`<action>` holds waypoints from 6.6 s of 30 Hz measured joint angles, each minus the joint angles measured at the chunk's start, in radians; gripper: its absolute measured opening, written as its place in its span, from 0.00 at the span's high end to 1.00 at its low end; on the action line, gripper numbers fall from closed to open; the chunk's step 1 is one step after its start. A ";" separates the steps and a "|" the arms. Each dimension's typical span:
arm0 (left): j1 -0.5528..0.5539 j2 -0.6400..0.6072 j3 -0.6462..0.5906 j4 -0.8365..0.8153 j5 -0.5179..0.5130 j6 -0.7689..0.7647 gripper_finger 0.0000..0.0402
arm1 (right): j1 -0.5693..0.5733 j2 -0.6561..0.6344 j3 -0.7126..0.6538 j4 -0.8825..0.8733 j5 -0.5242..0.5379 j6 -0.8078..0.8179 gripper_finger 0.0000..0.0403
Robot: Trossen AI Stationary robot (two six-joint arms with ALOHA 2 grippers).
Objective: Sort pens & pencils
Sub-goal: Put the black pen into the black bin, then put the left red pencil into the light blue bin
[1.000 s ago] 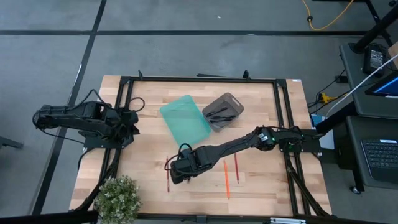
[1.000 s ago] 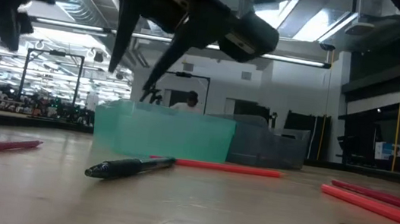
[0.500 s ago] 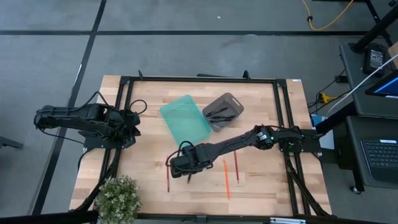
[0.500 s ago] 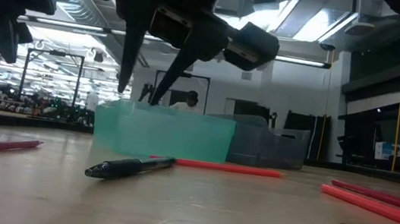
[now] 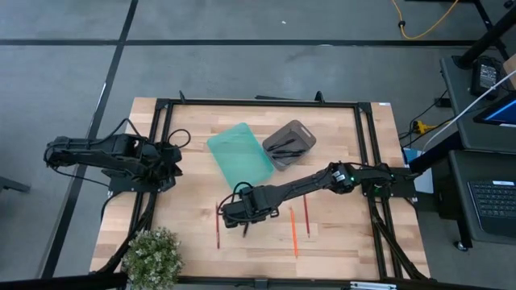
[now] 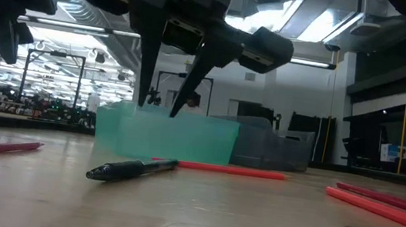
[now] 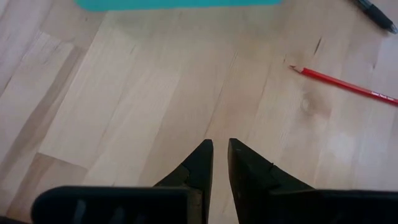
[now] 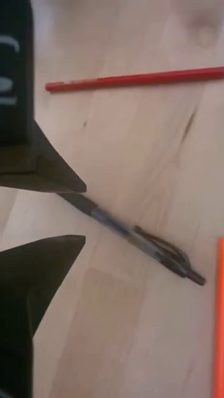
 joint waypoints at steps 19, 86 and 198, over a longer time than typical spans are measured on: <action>0.000 0.000 0.000 -0.001 0.059 0.000 0.89 | -0.021 0.077 0.000 0.036 -0.059 -0.043 0.70; 0.000 0.000 0.000 0.040 0.184 -0.183 0.89 | 0.089 -0.055 0.017 -0.333 0.028 -0.261 0.94; 0.000 0.000 0.001 0.293 0.274 -0.275 0.89 | -0.486 -0.587 -0.974 0.287 0.378 -1.962 0.75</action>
